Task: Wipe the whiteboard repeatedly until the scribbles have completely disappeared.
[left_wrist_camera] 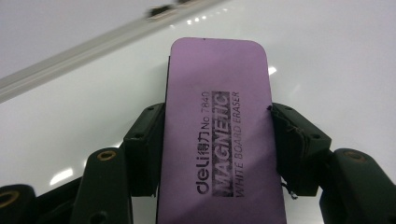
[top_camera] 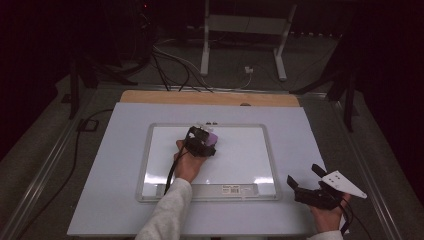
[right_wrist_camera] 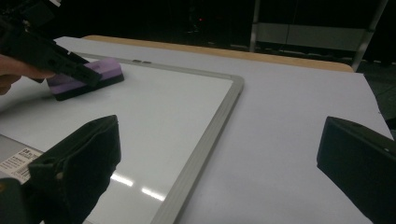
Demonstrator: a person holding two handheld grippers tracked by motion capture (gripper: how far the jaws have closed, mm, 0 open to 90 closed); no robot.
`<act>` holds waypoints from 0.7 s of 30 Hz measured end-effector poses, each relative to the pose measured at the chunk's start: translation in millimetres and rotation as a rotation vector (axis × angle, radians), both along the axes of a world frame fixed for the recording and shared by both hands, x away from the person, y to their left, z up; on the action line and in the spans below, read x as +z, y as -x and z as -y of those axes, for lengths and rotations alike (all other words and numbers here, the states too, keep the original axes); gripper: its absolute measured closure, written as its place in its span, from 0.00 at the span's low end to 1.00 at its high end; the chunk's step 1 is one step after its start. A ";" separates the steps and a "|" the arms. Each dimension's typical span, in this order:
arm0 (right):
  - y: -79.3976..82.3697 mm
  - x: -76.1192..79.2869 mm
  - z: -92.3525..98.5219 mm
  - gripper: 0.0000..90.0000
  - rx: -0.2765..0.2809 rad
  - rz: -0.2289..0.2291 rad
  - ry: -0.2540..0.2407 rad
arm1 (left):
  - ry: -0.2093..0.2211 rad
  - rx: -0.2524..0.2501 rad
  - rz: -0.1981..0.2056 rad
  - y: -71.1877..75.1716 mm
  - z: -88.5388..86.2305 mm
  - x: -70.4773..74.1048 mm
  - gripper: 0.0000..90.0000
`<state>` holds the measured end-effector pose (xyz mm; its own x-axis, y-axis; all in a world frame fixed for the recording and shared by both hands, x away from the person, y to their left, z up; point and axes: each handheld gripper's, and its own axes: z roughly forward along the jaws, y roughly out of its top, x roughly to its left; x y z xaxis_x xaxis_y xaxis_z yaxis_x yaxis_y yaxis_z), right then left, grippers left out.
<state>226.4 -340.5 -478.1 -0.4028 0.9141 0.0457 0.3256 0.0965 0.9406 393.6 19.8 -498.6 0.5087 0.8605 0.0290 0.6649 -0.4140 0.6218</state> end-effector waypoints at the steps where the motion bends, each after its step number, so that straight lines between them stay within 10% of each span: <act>1: 0.1 0.1 0.0 0.00 0.000 0.000 0.000 | -0.001 -0.029 -0.001 3.8 3.9 0.3 0.47; 8: 0.4 0.2 -0.6 0.00 0.002 0.001 0.002 | -0.013 -0.133 0.006 26.4 13.6 1.3 0.46; 21: 0.1 0.1 -0.5 0.00 0.000 -0.001 0.001 | -0.005 0.090 0.000 -4.0 -27.5 -0.1 0.47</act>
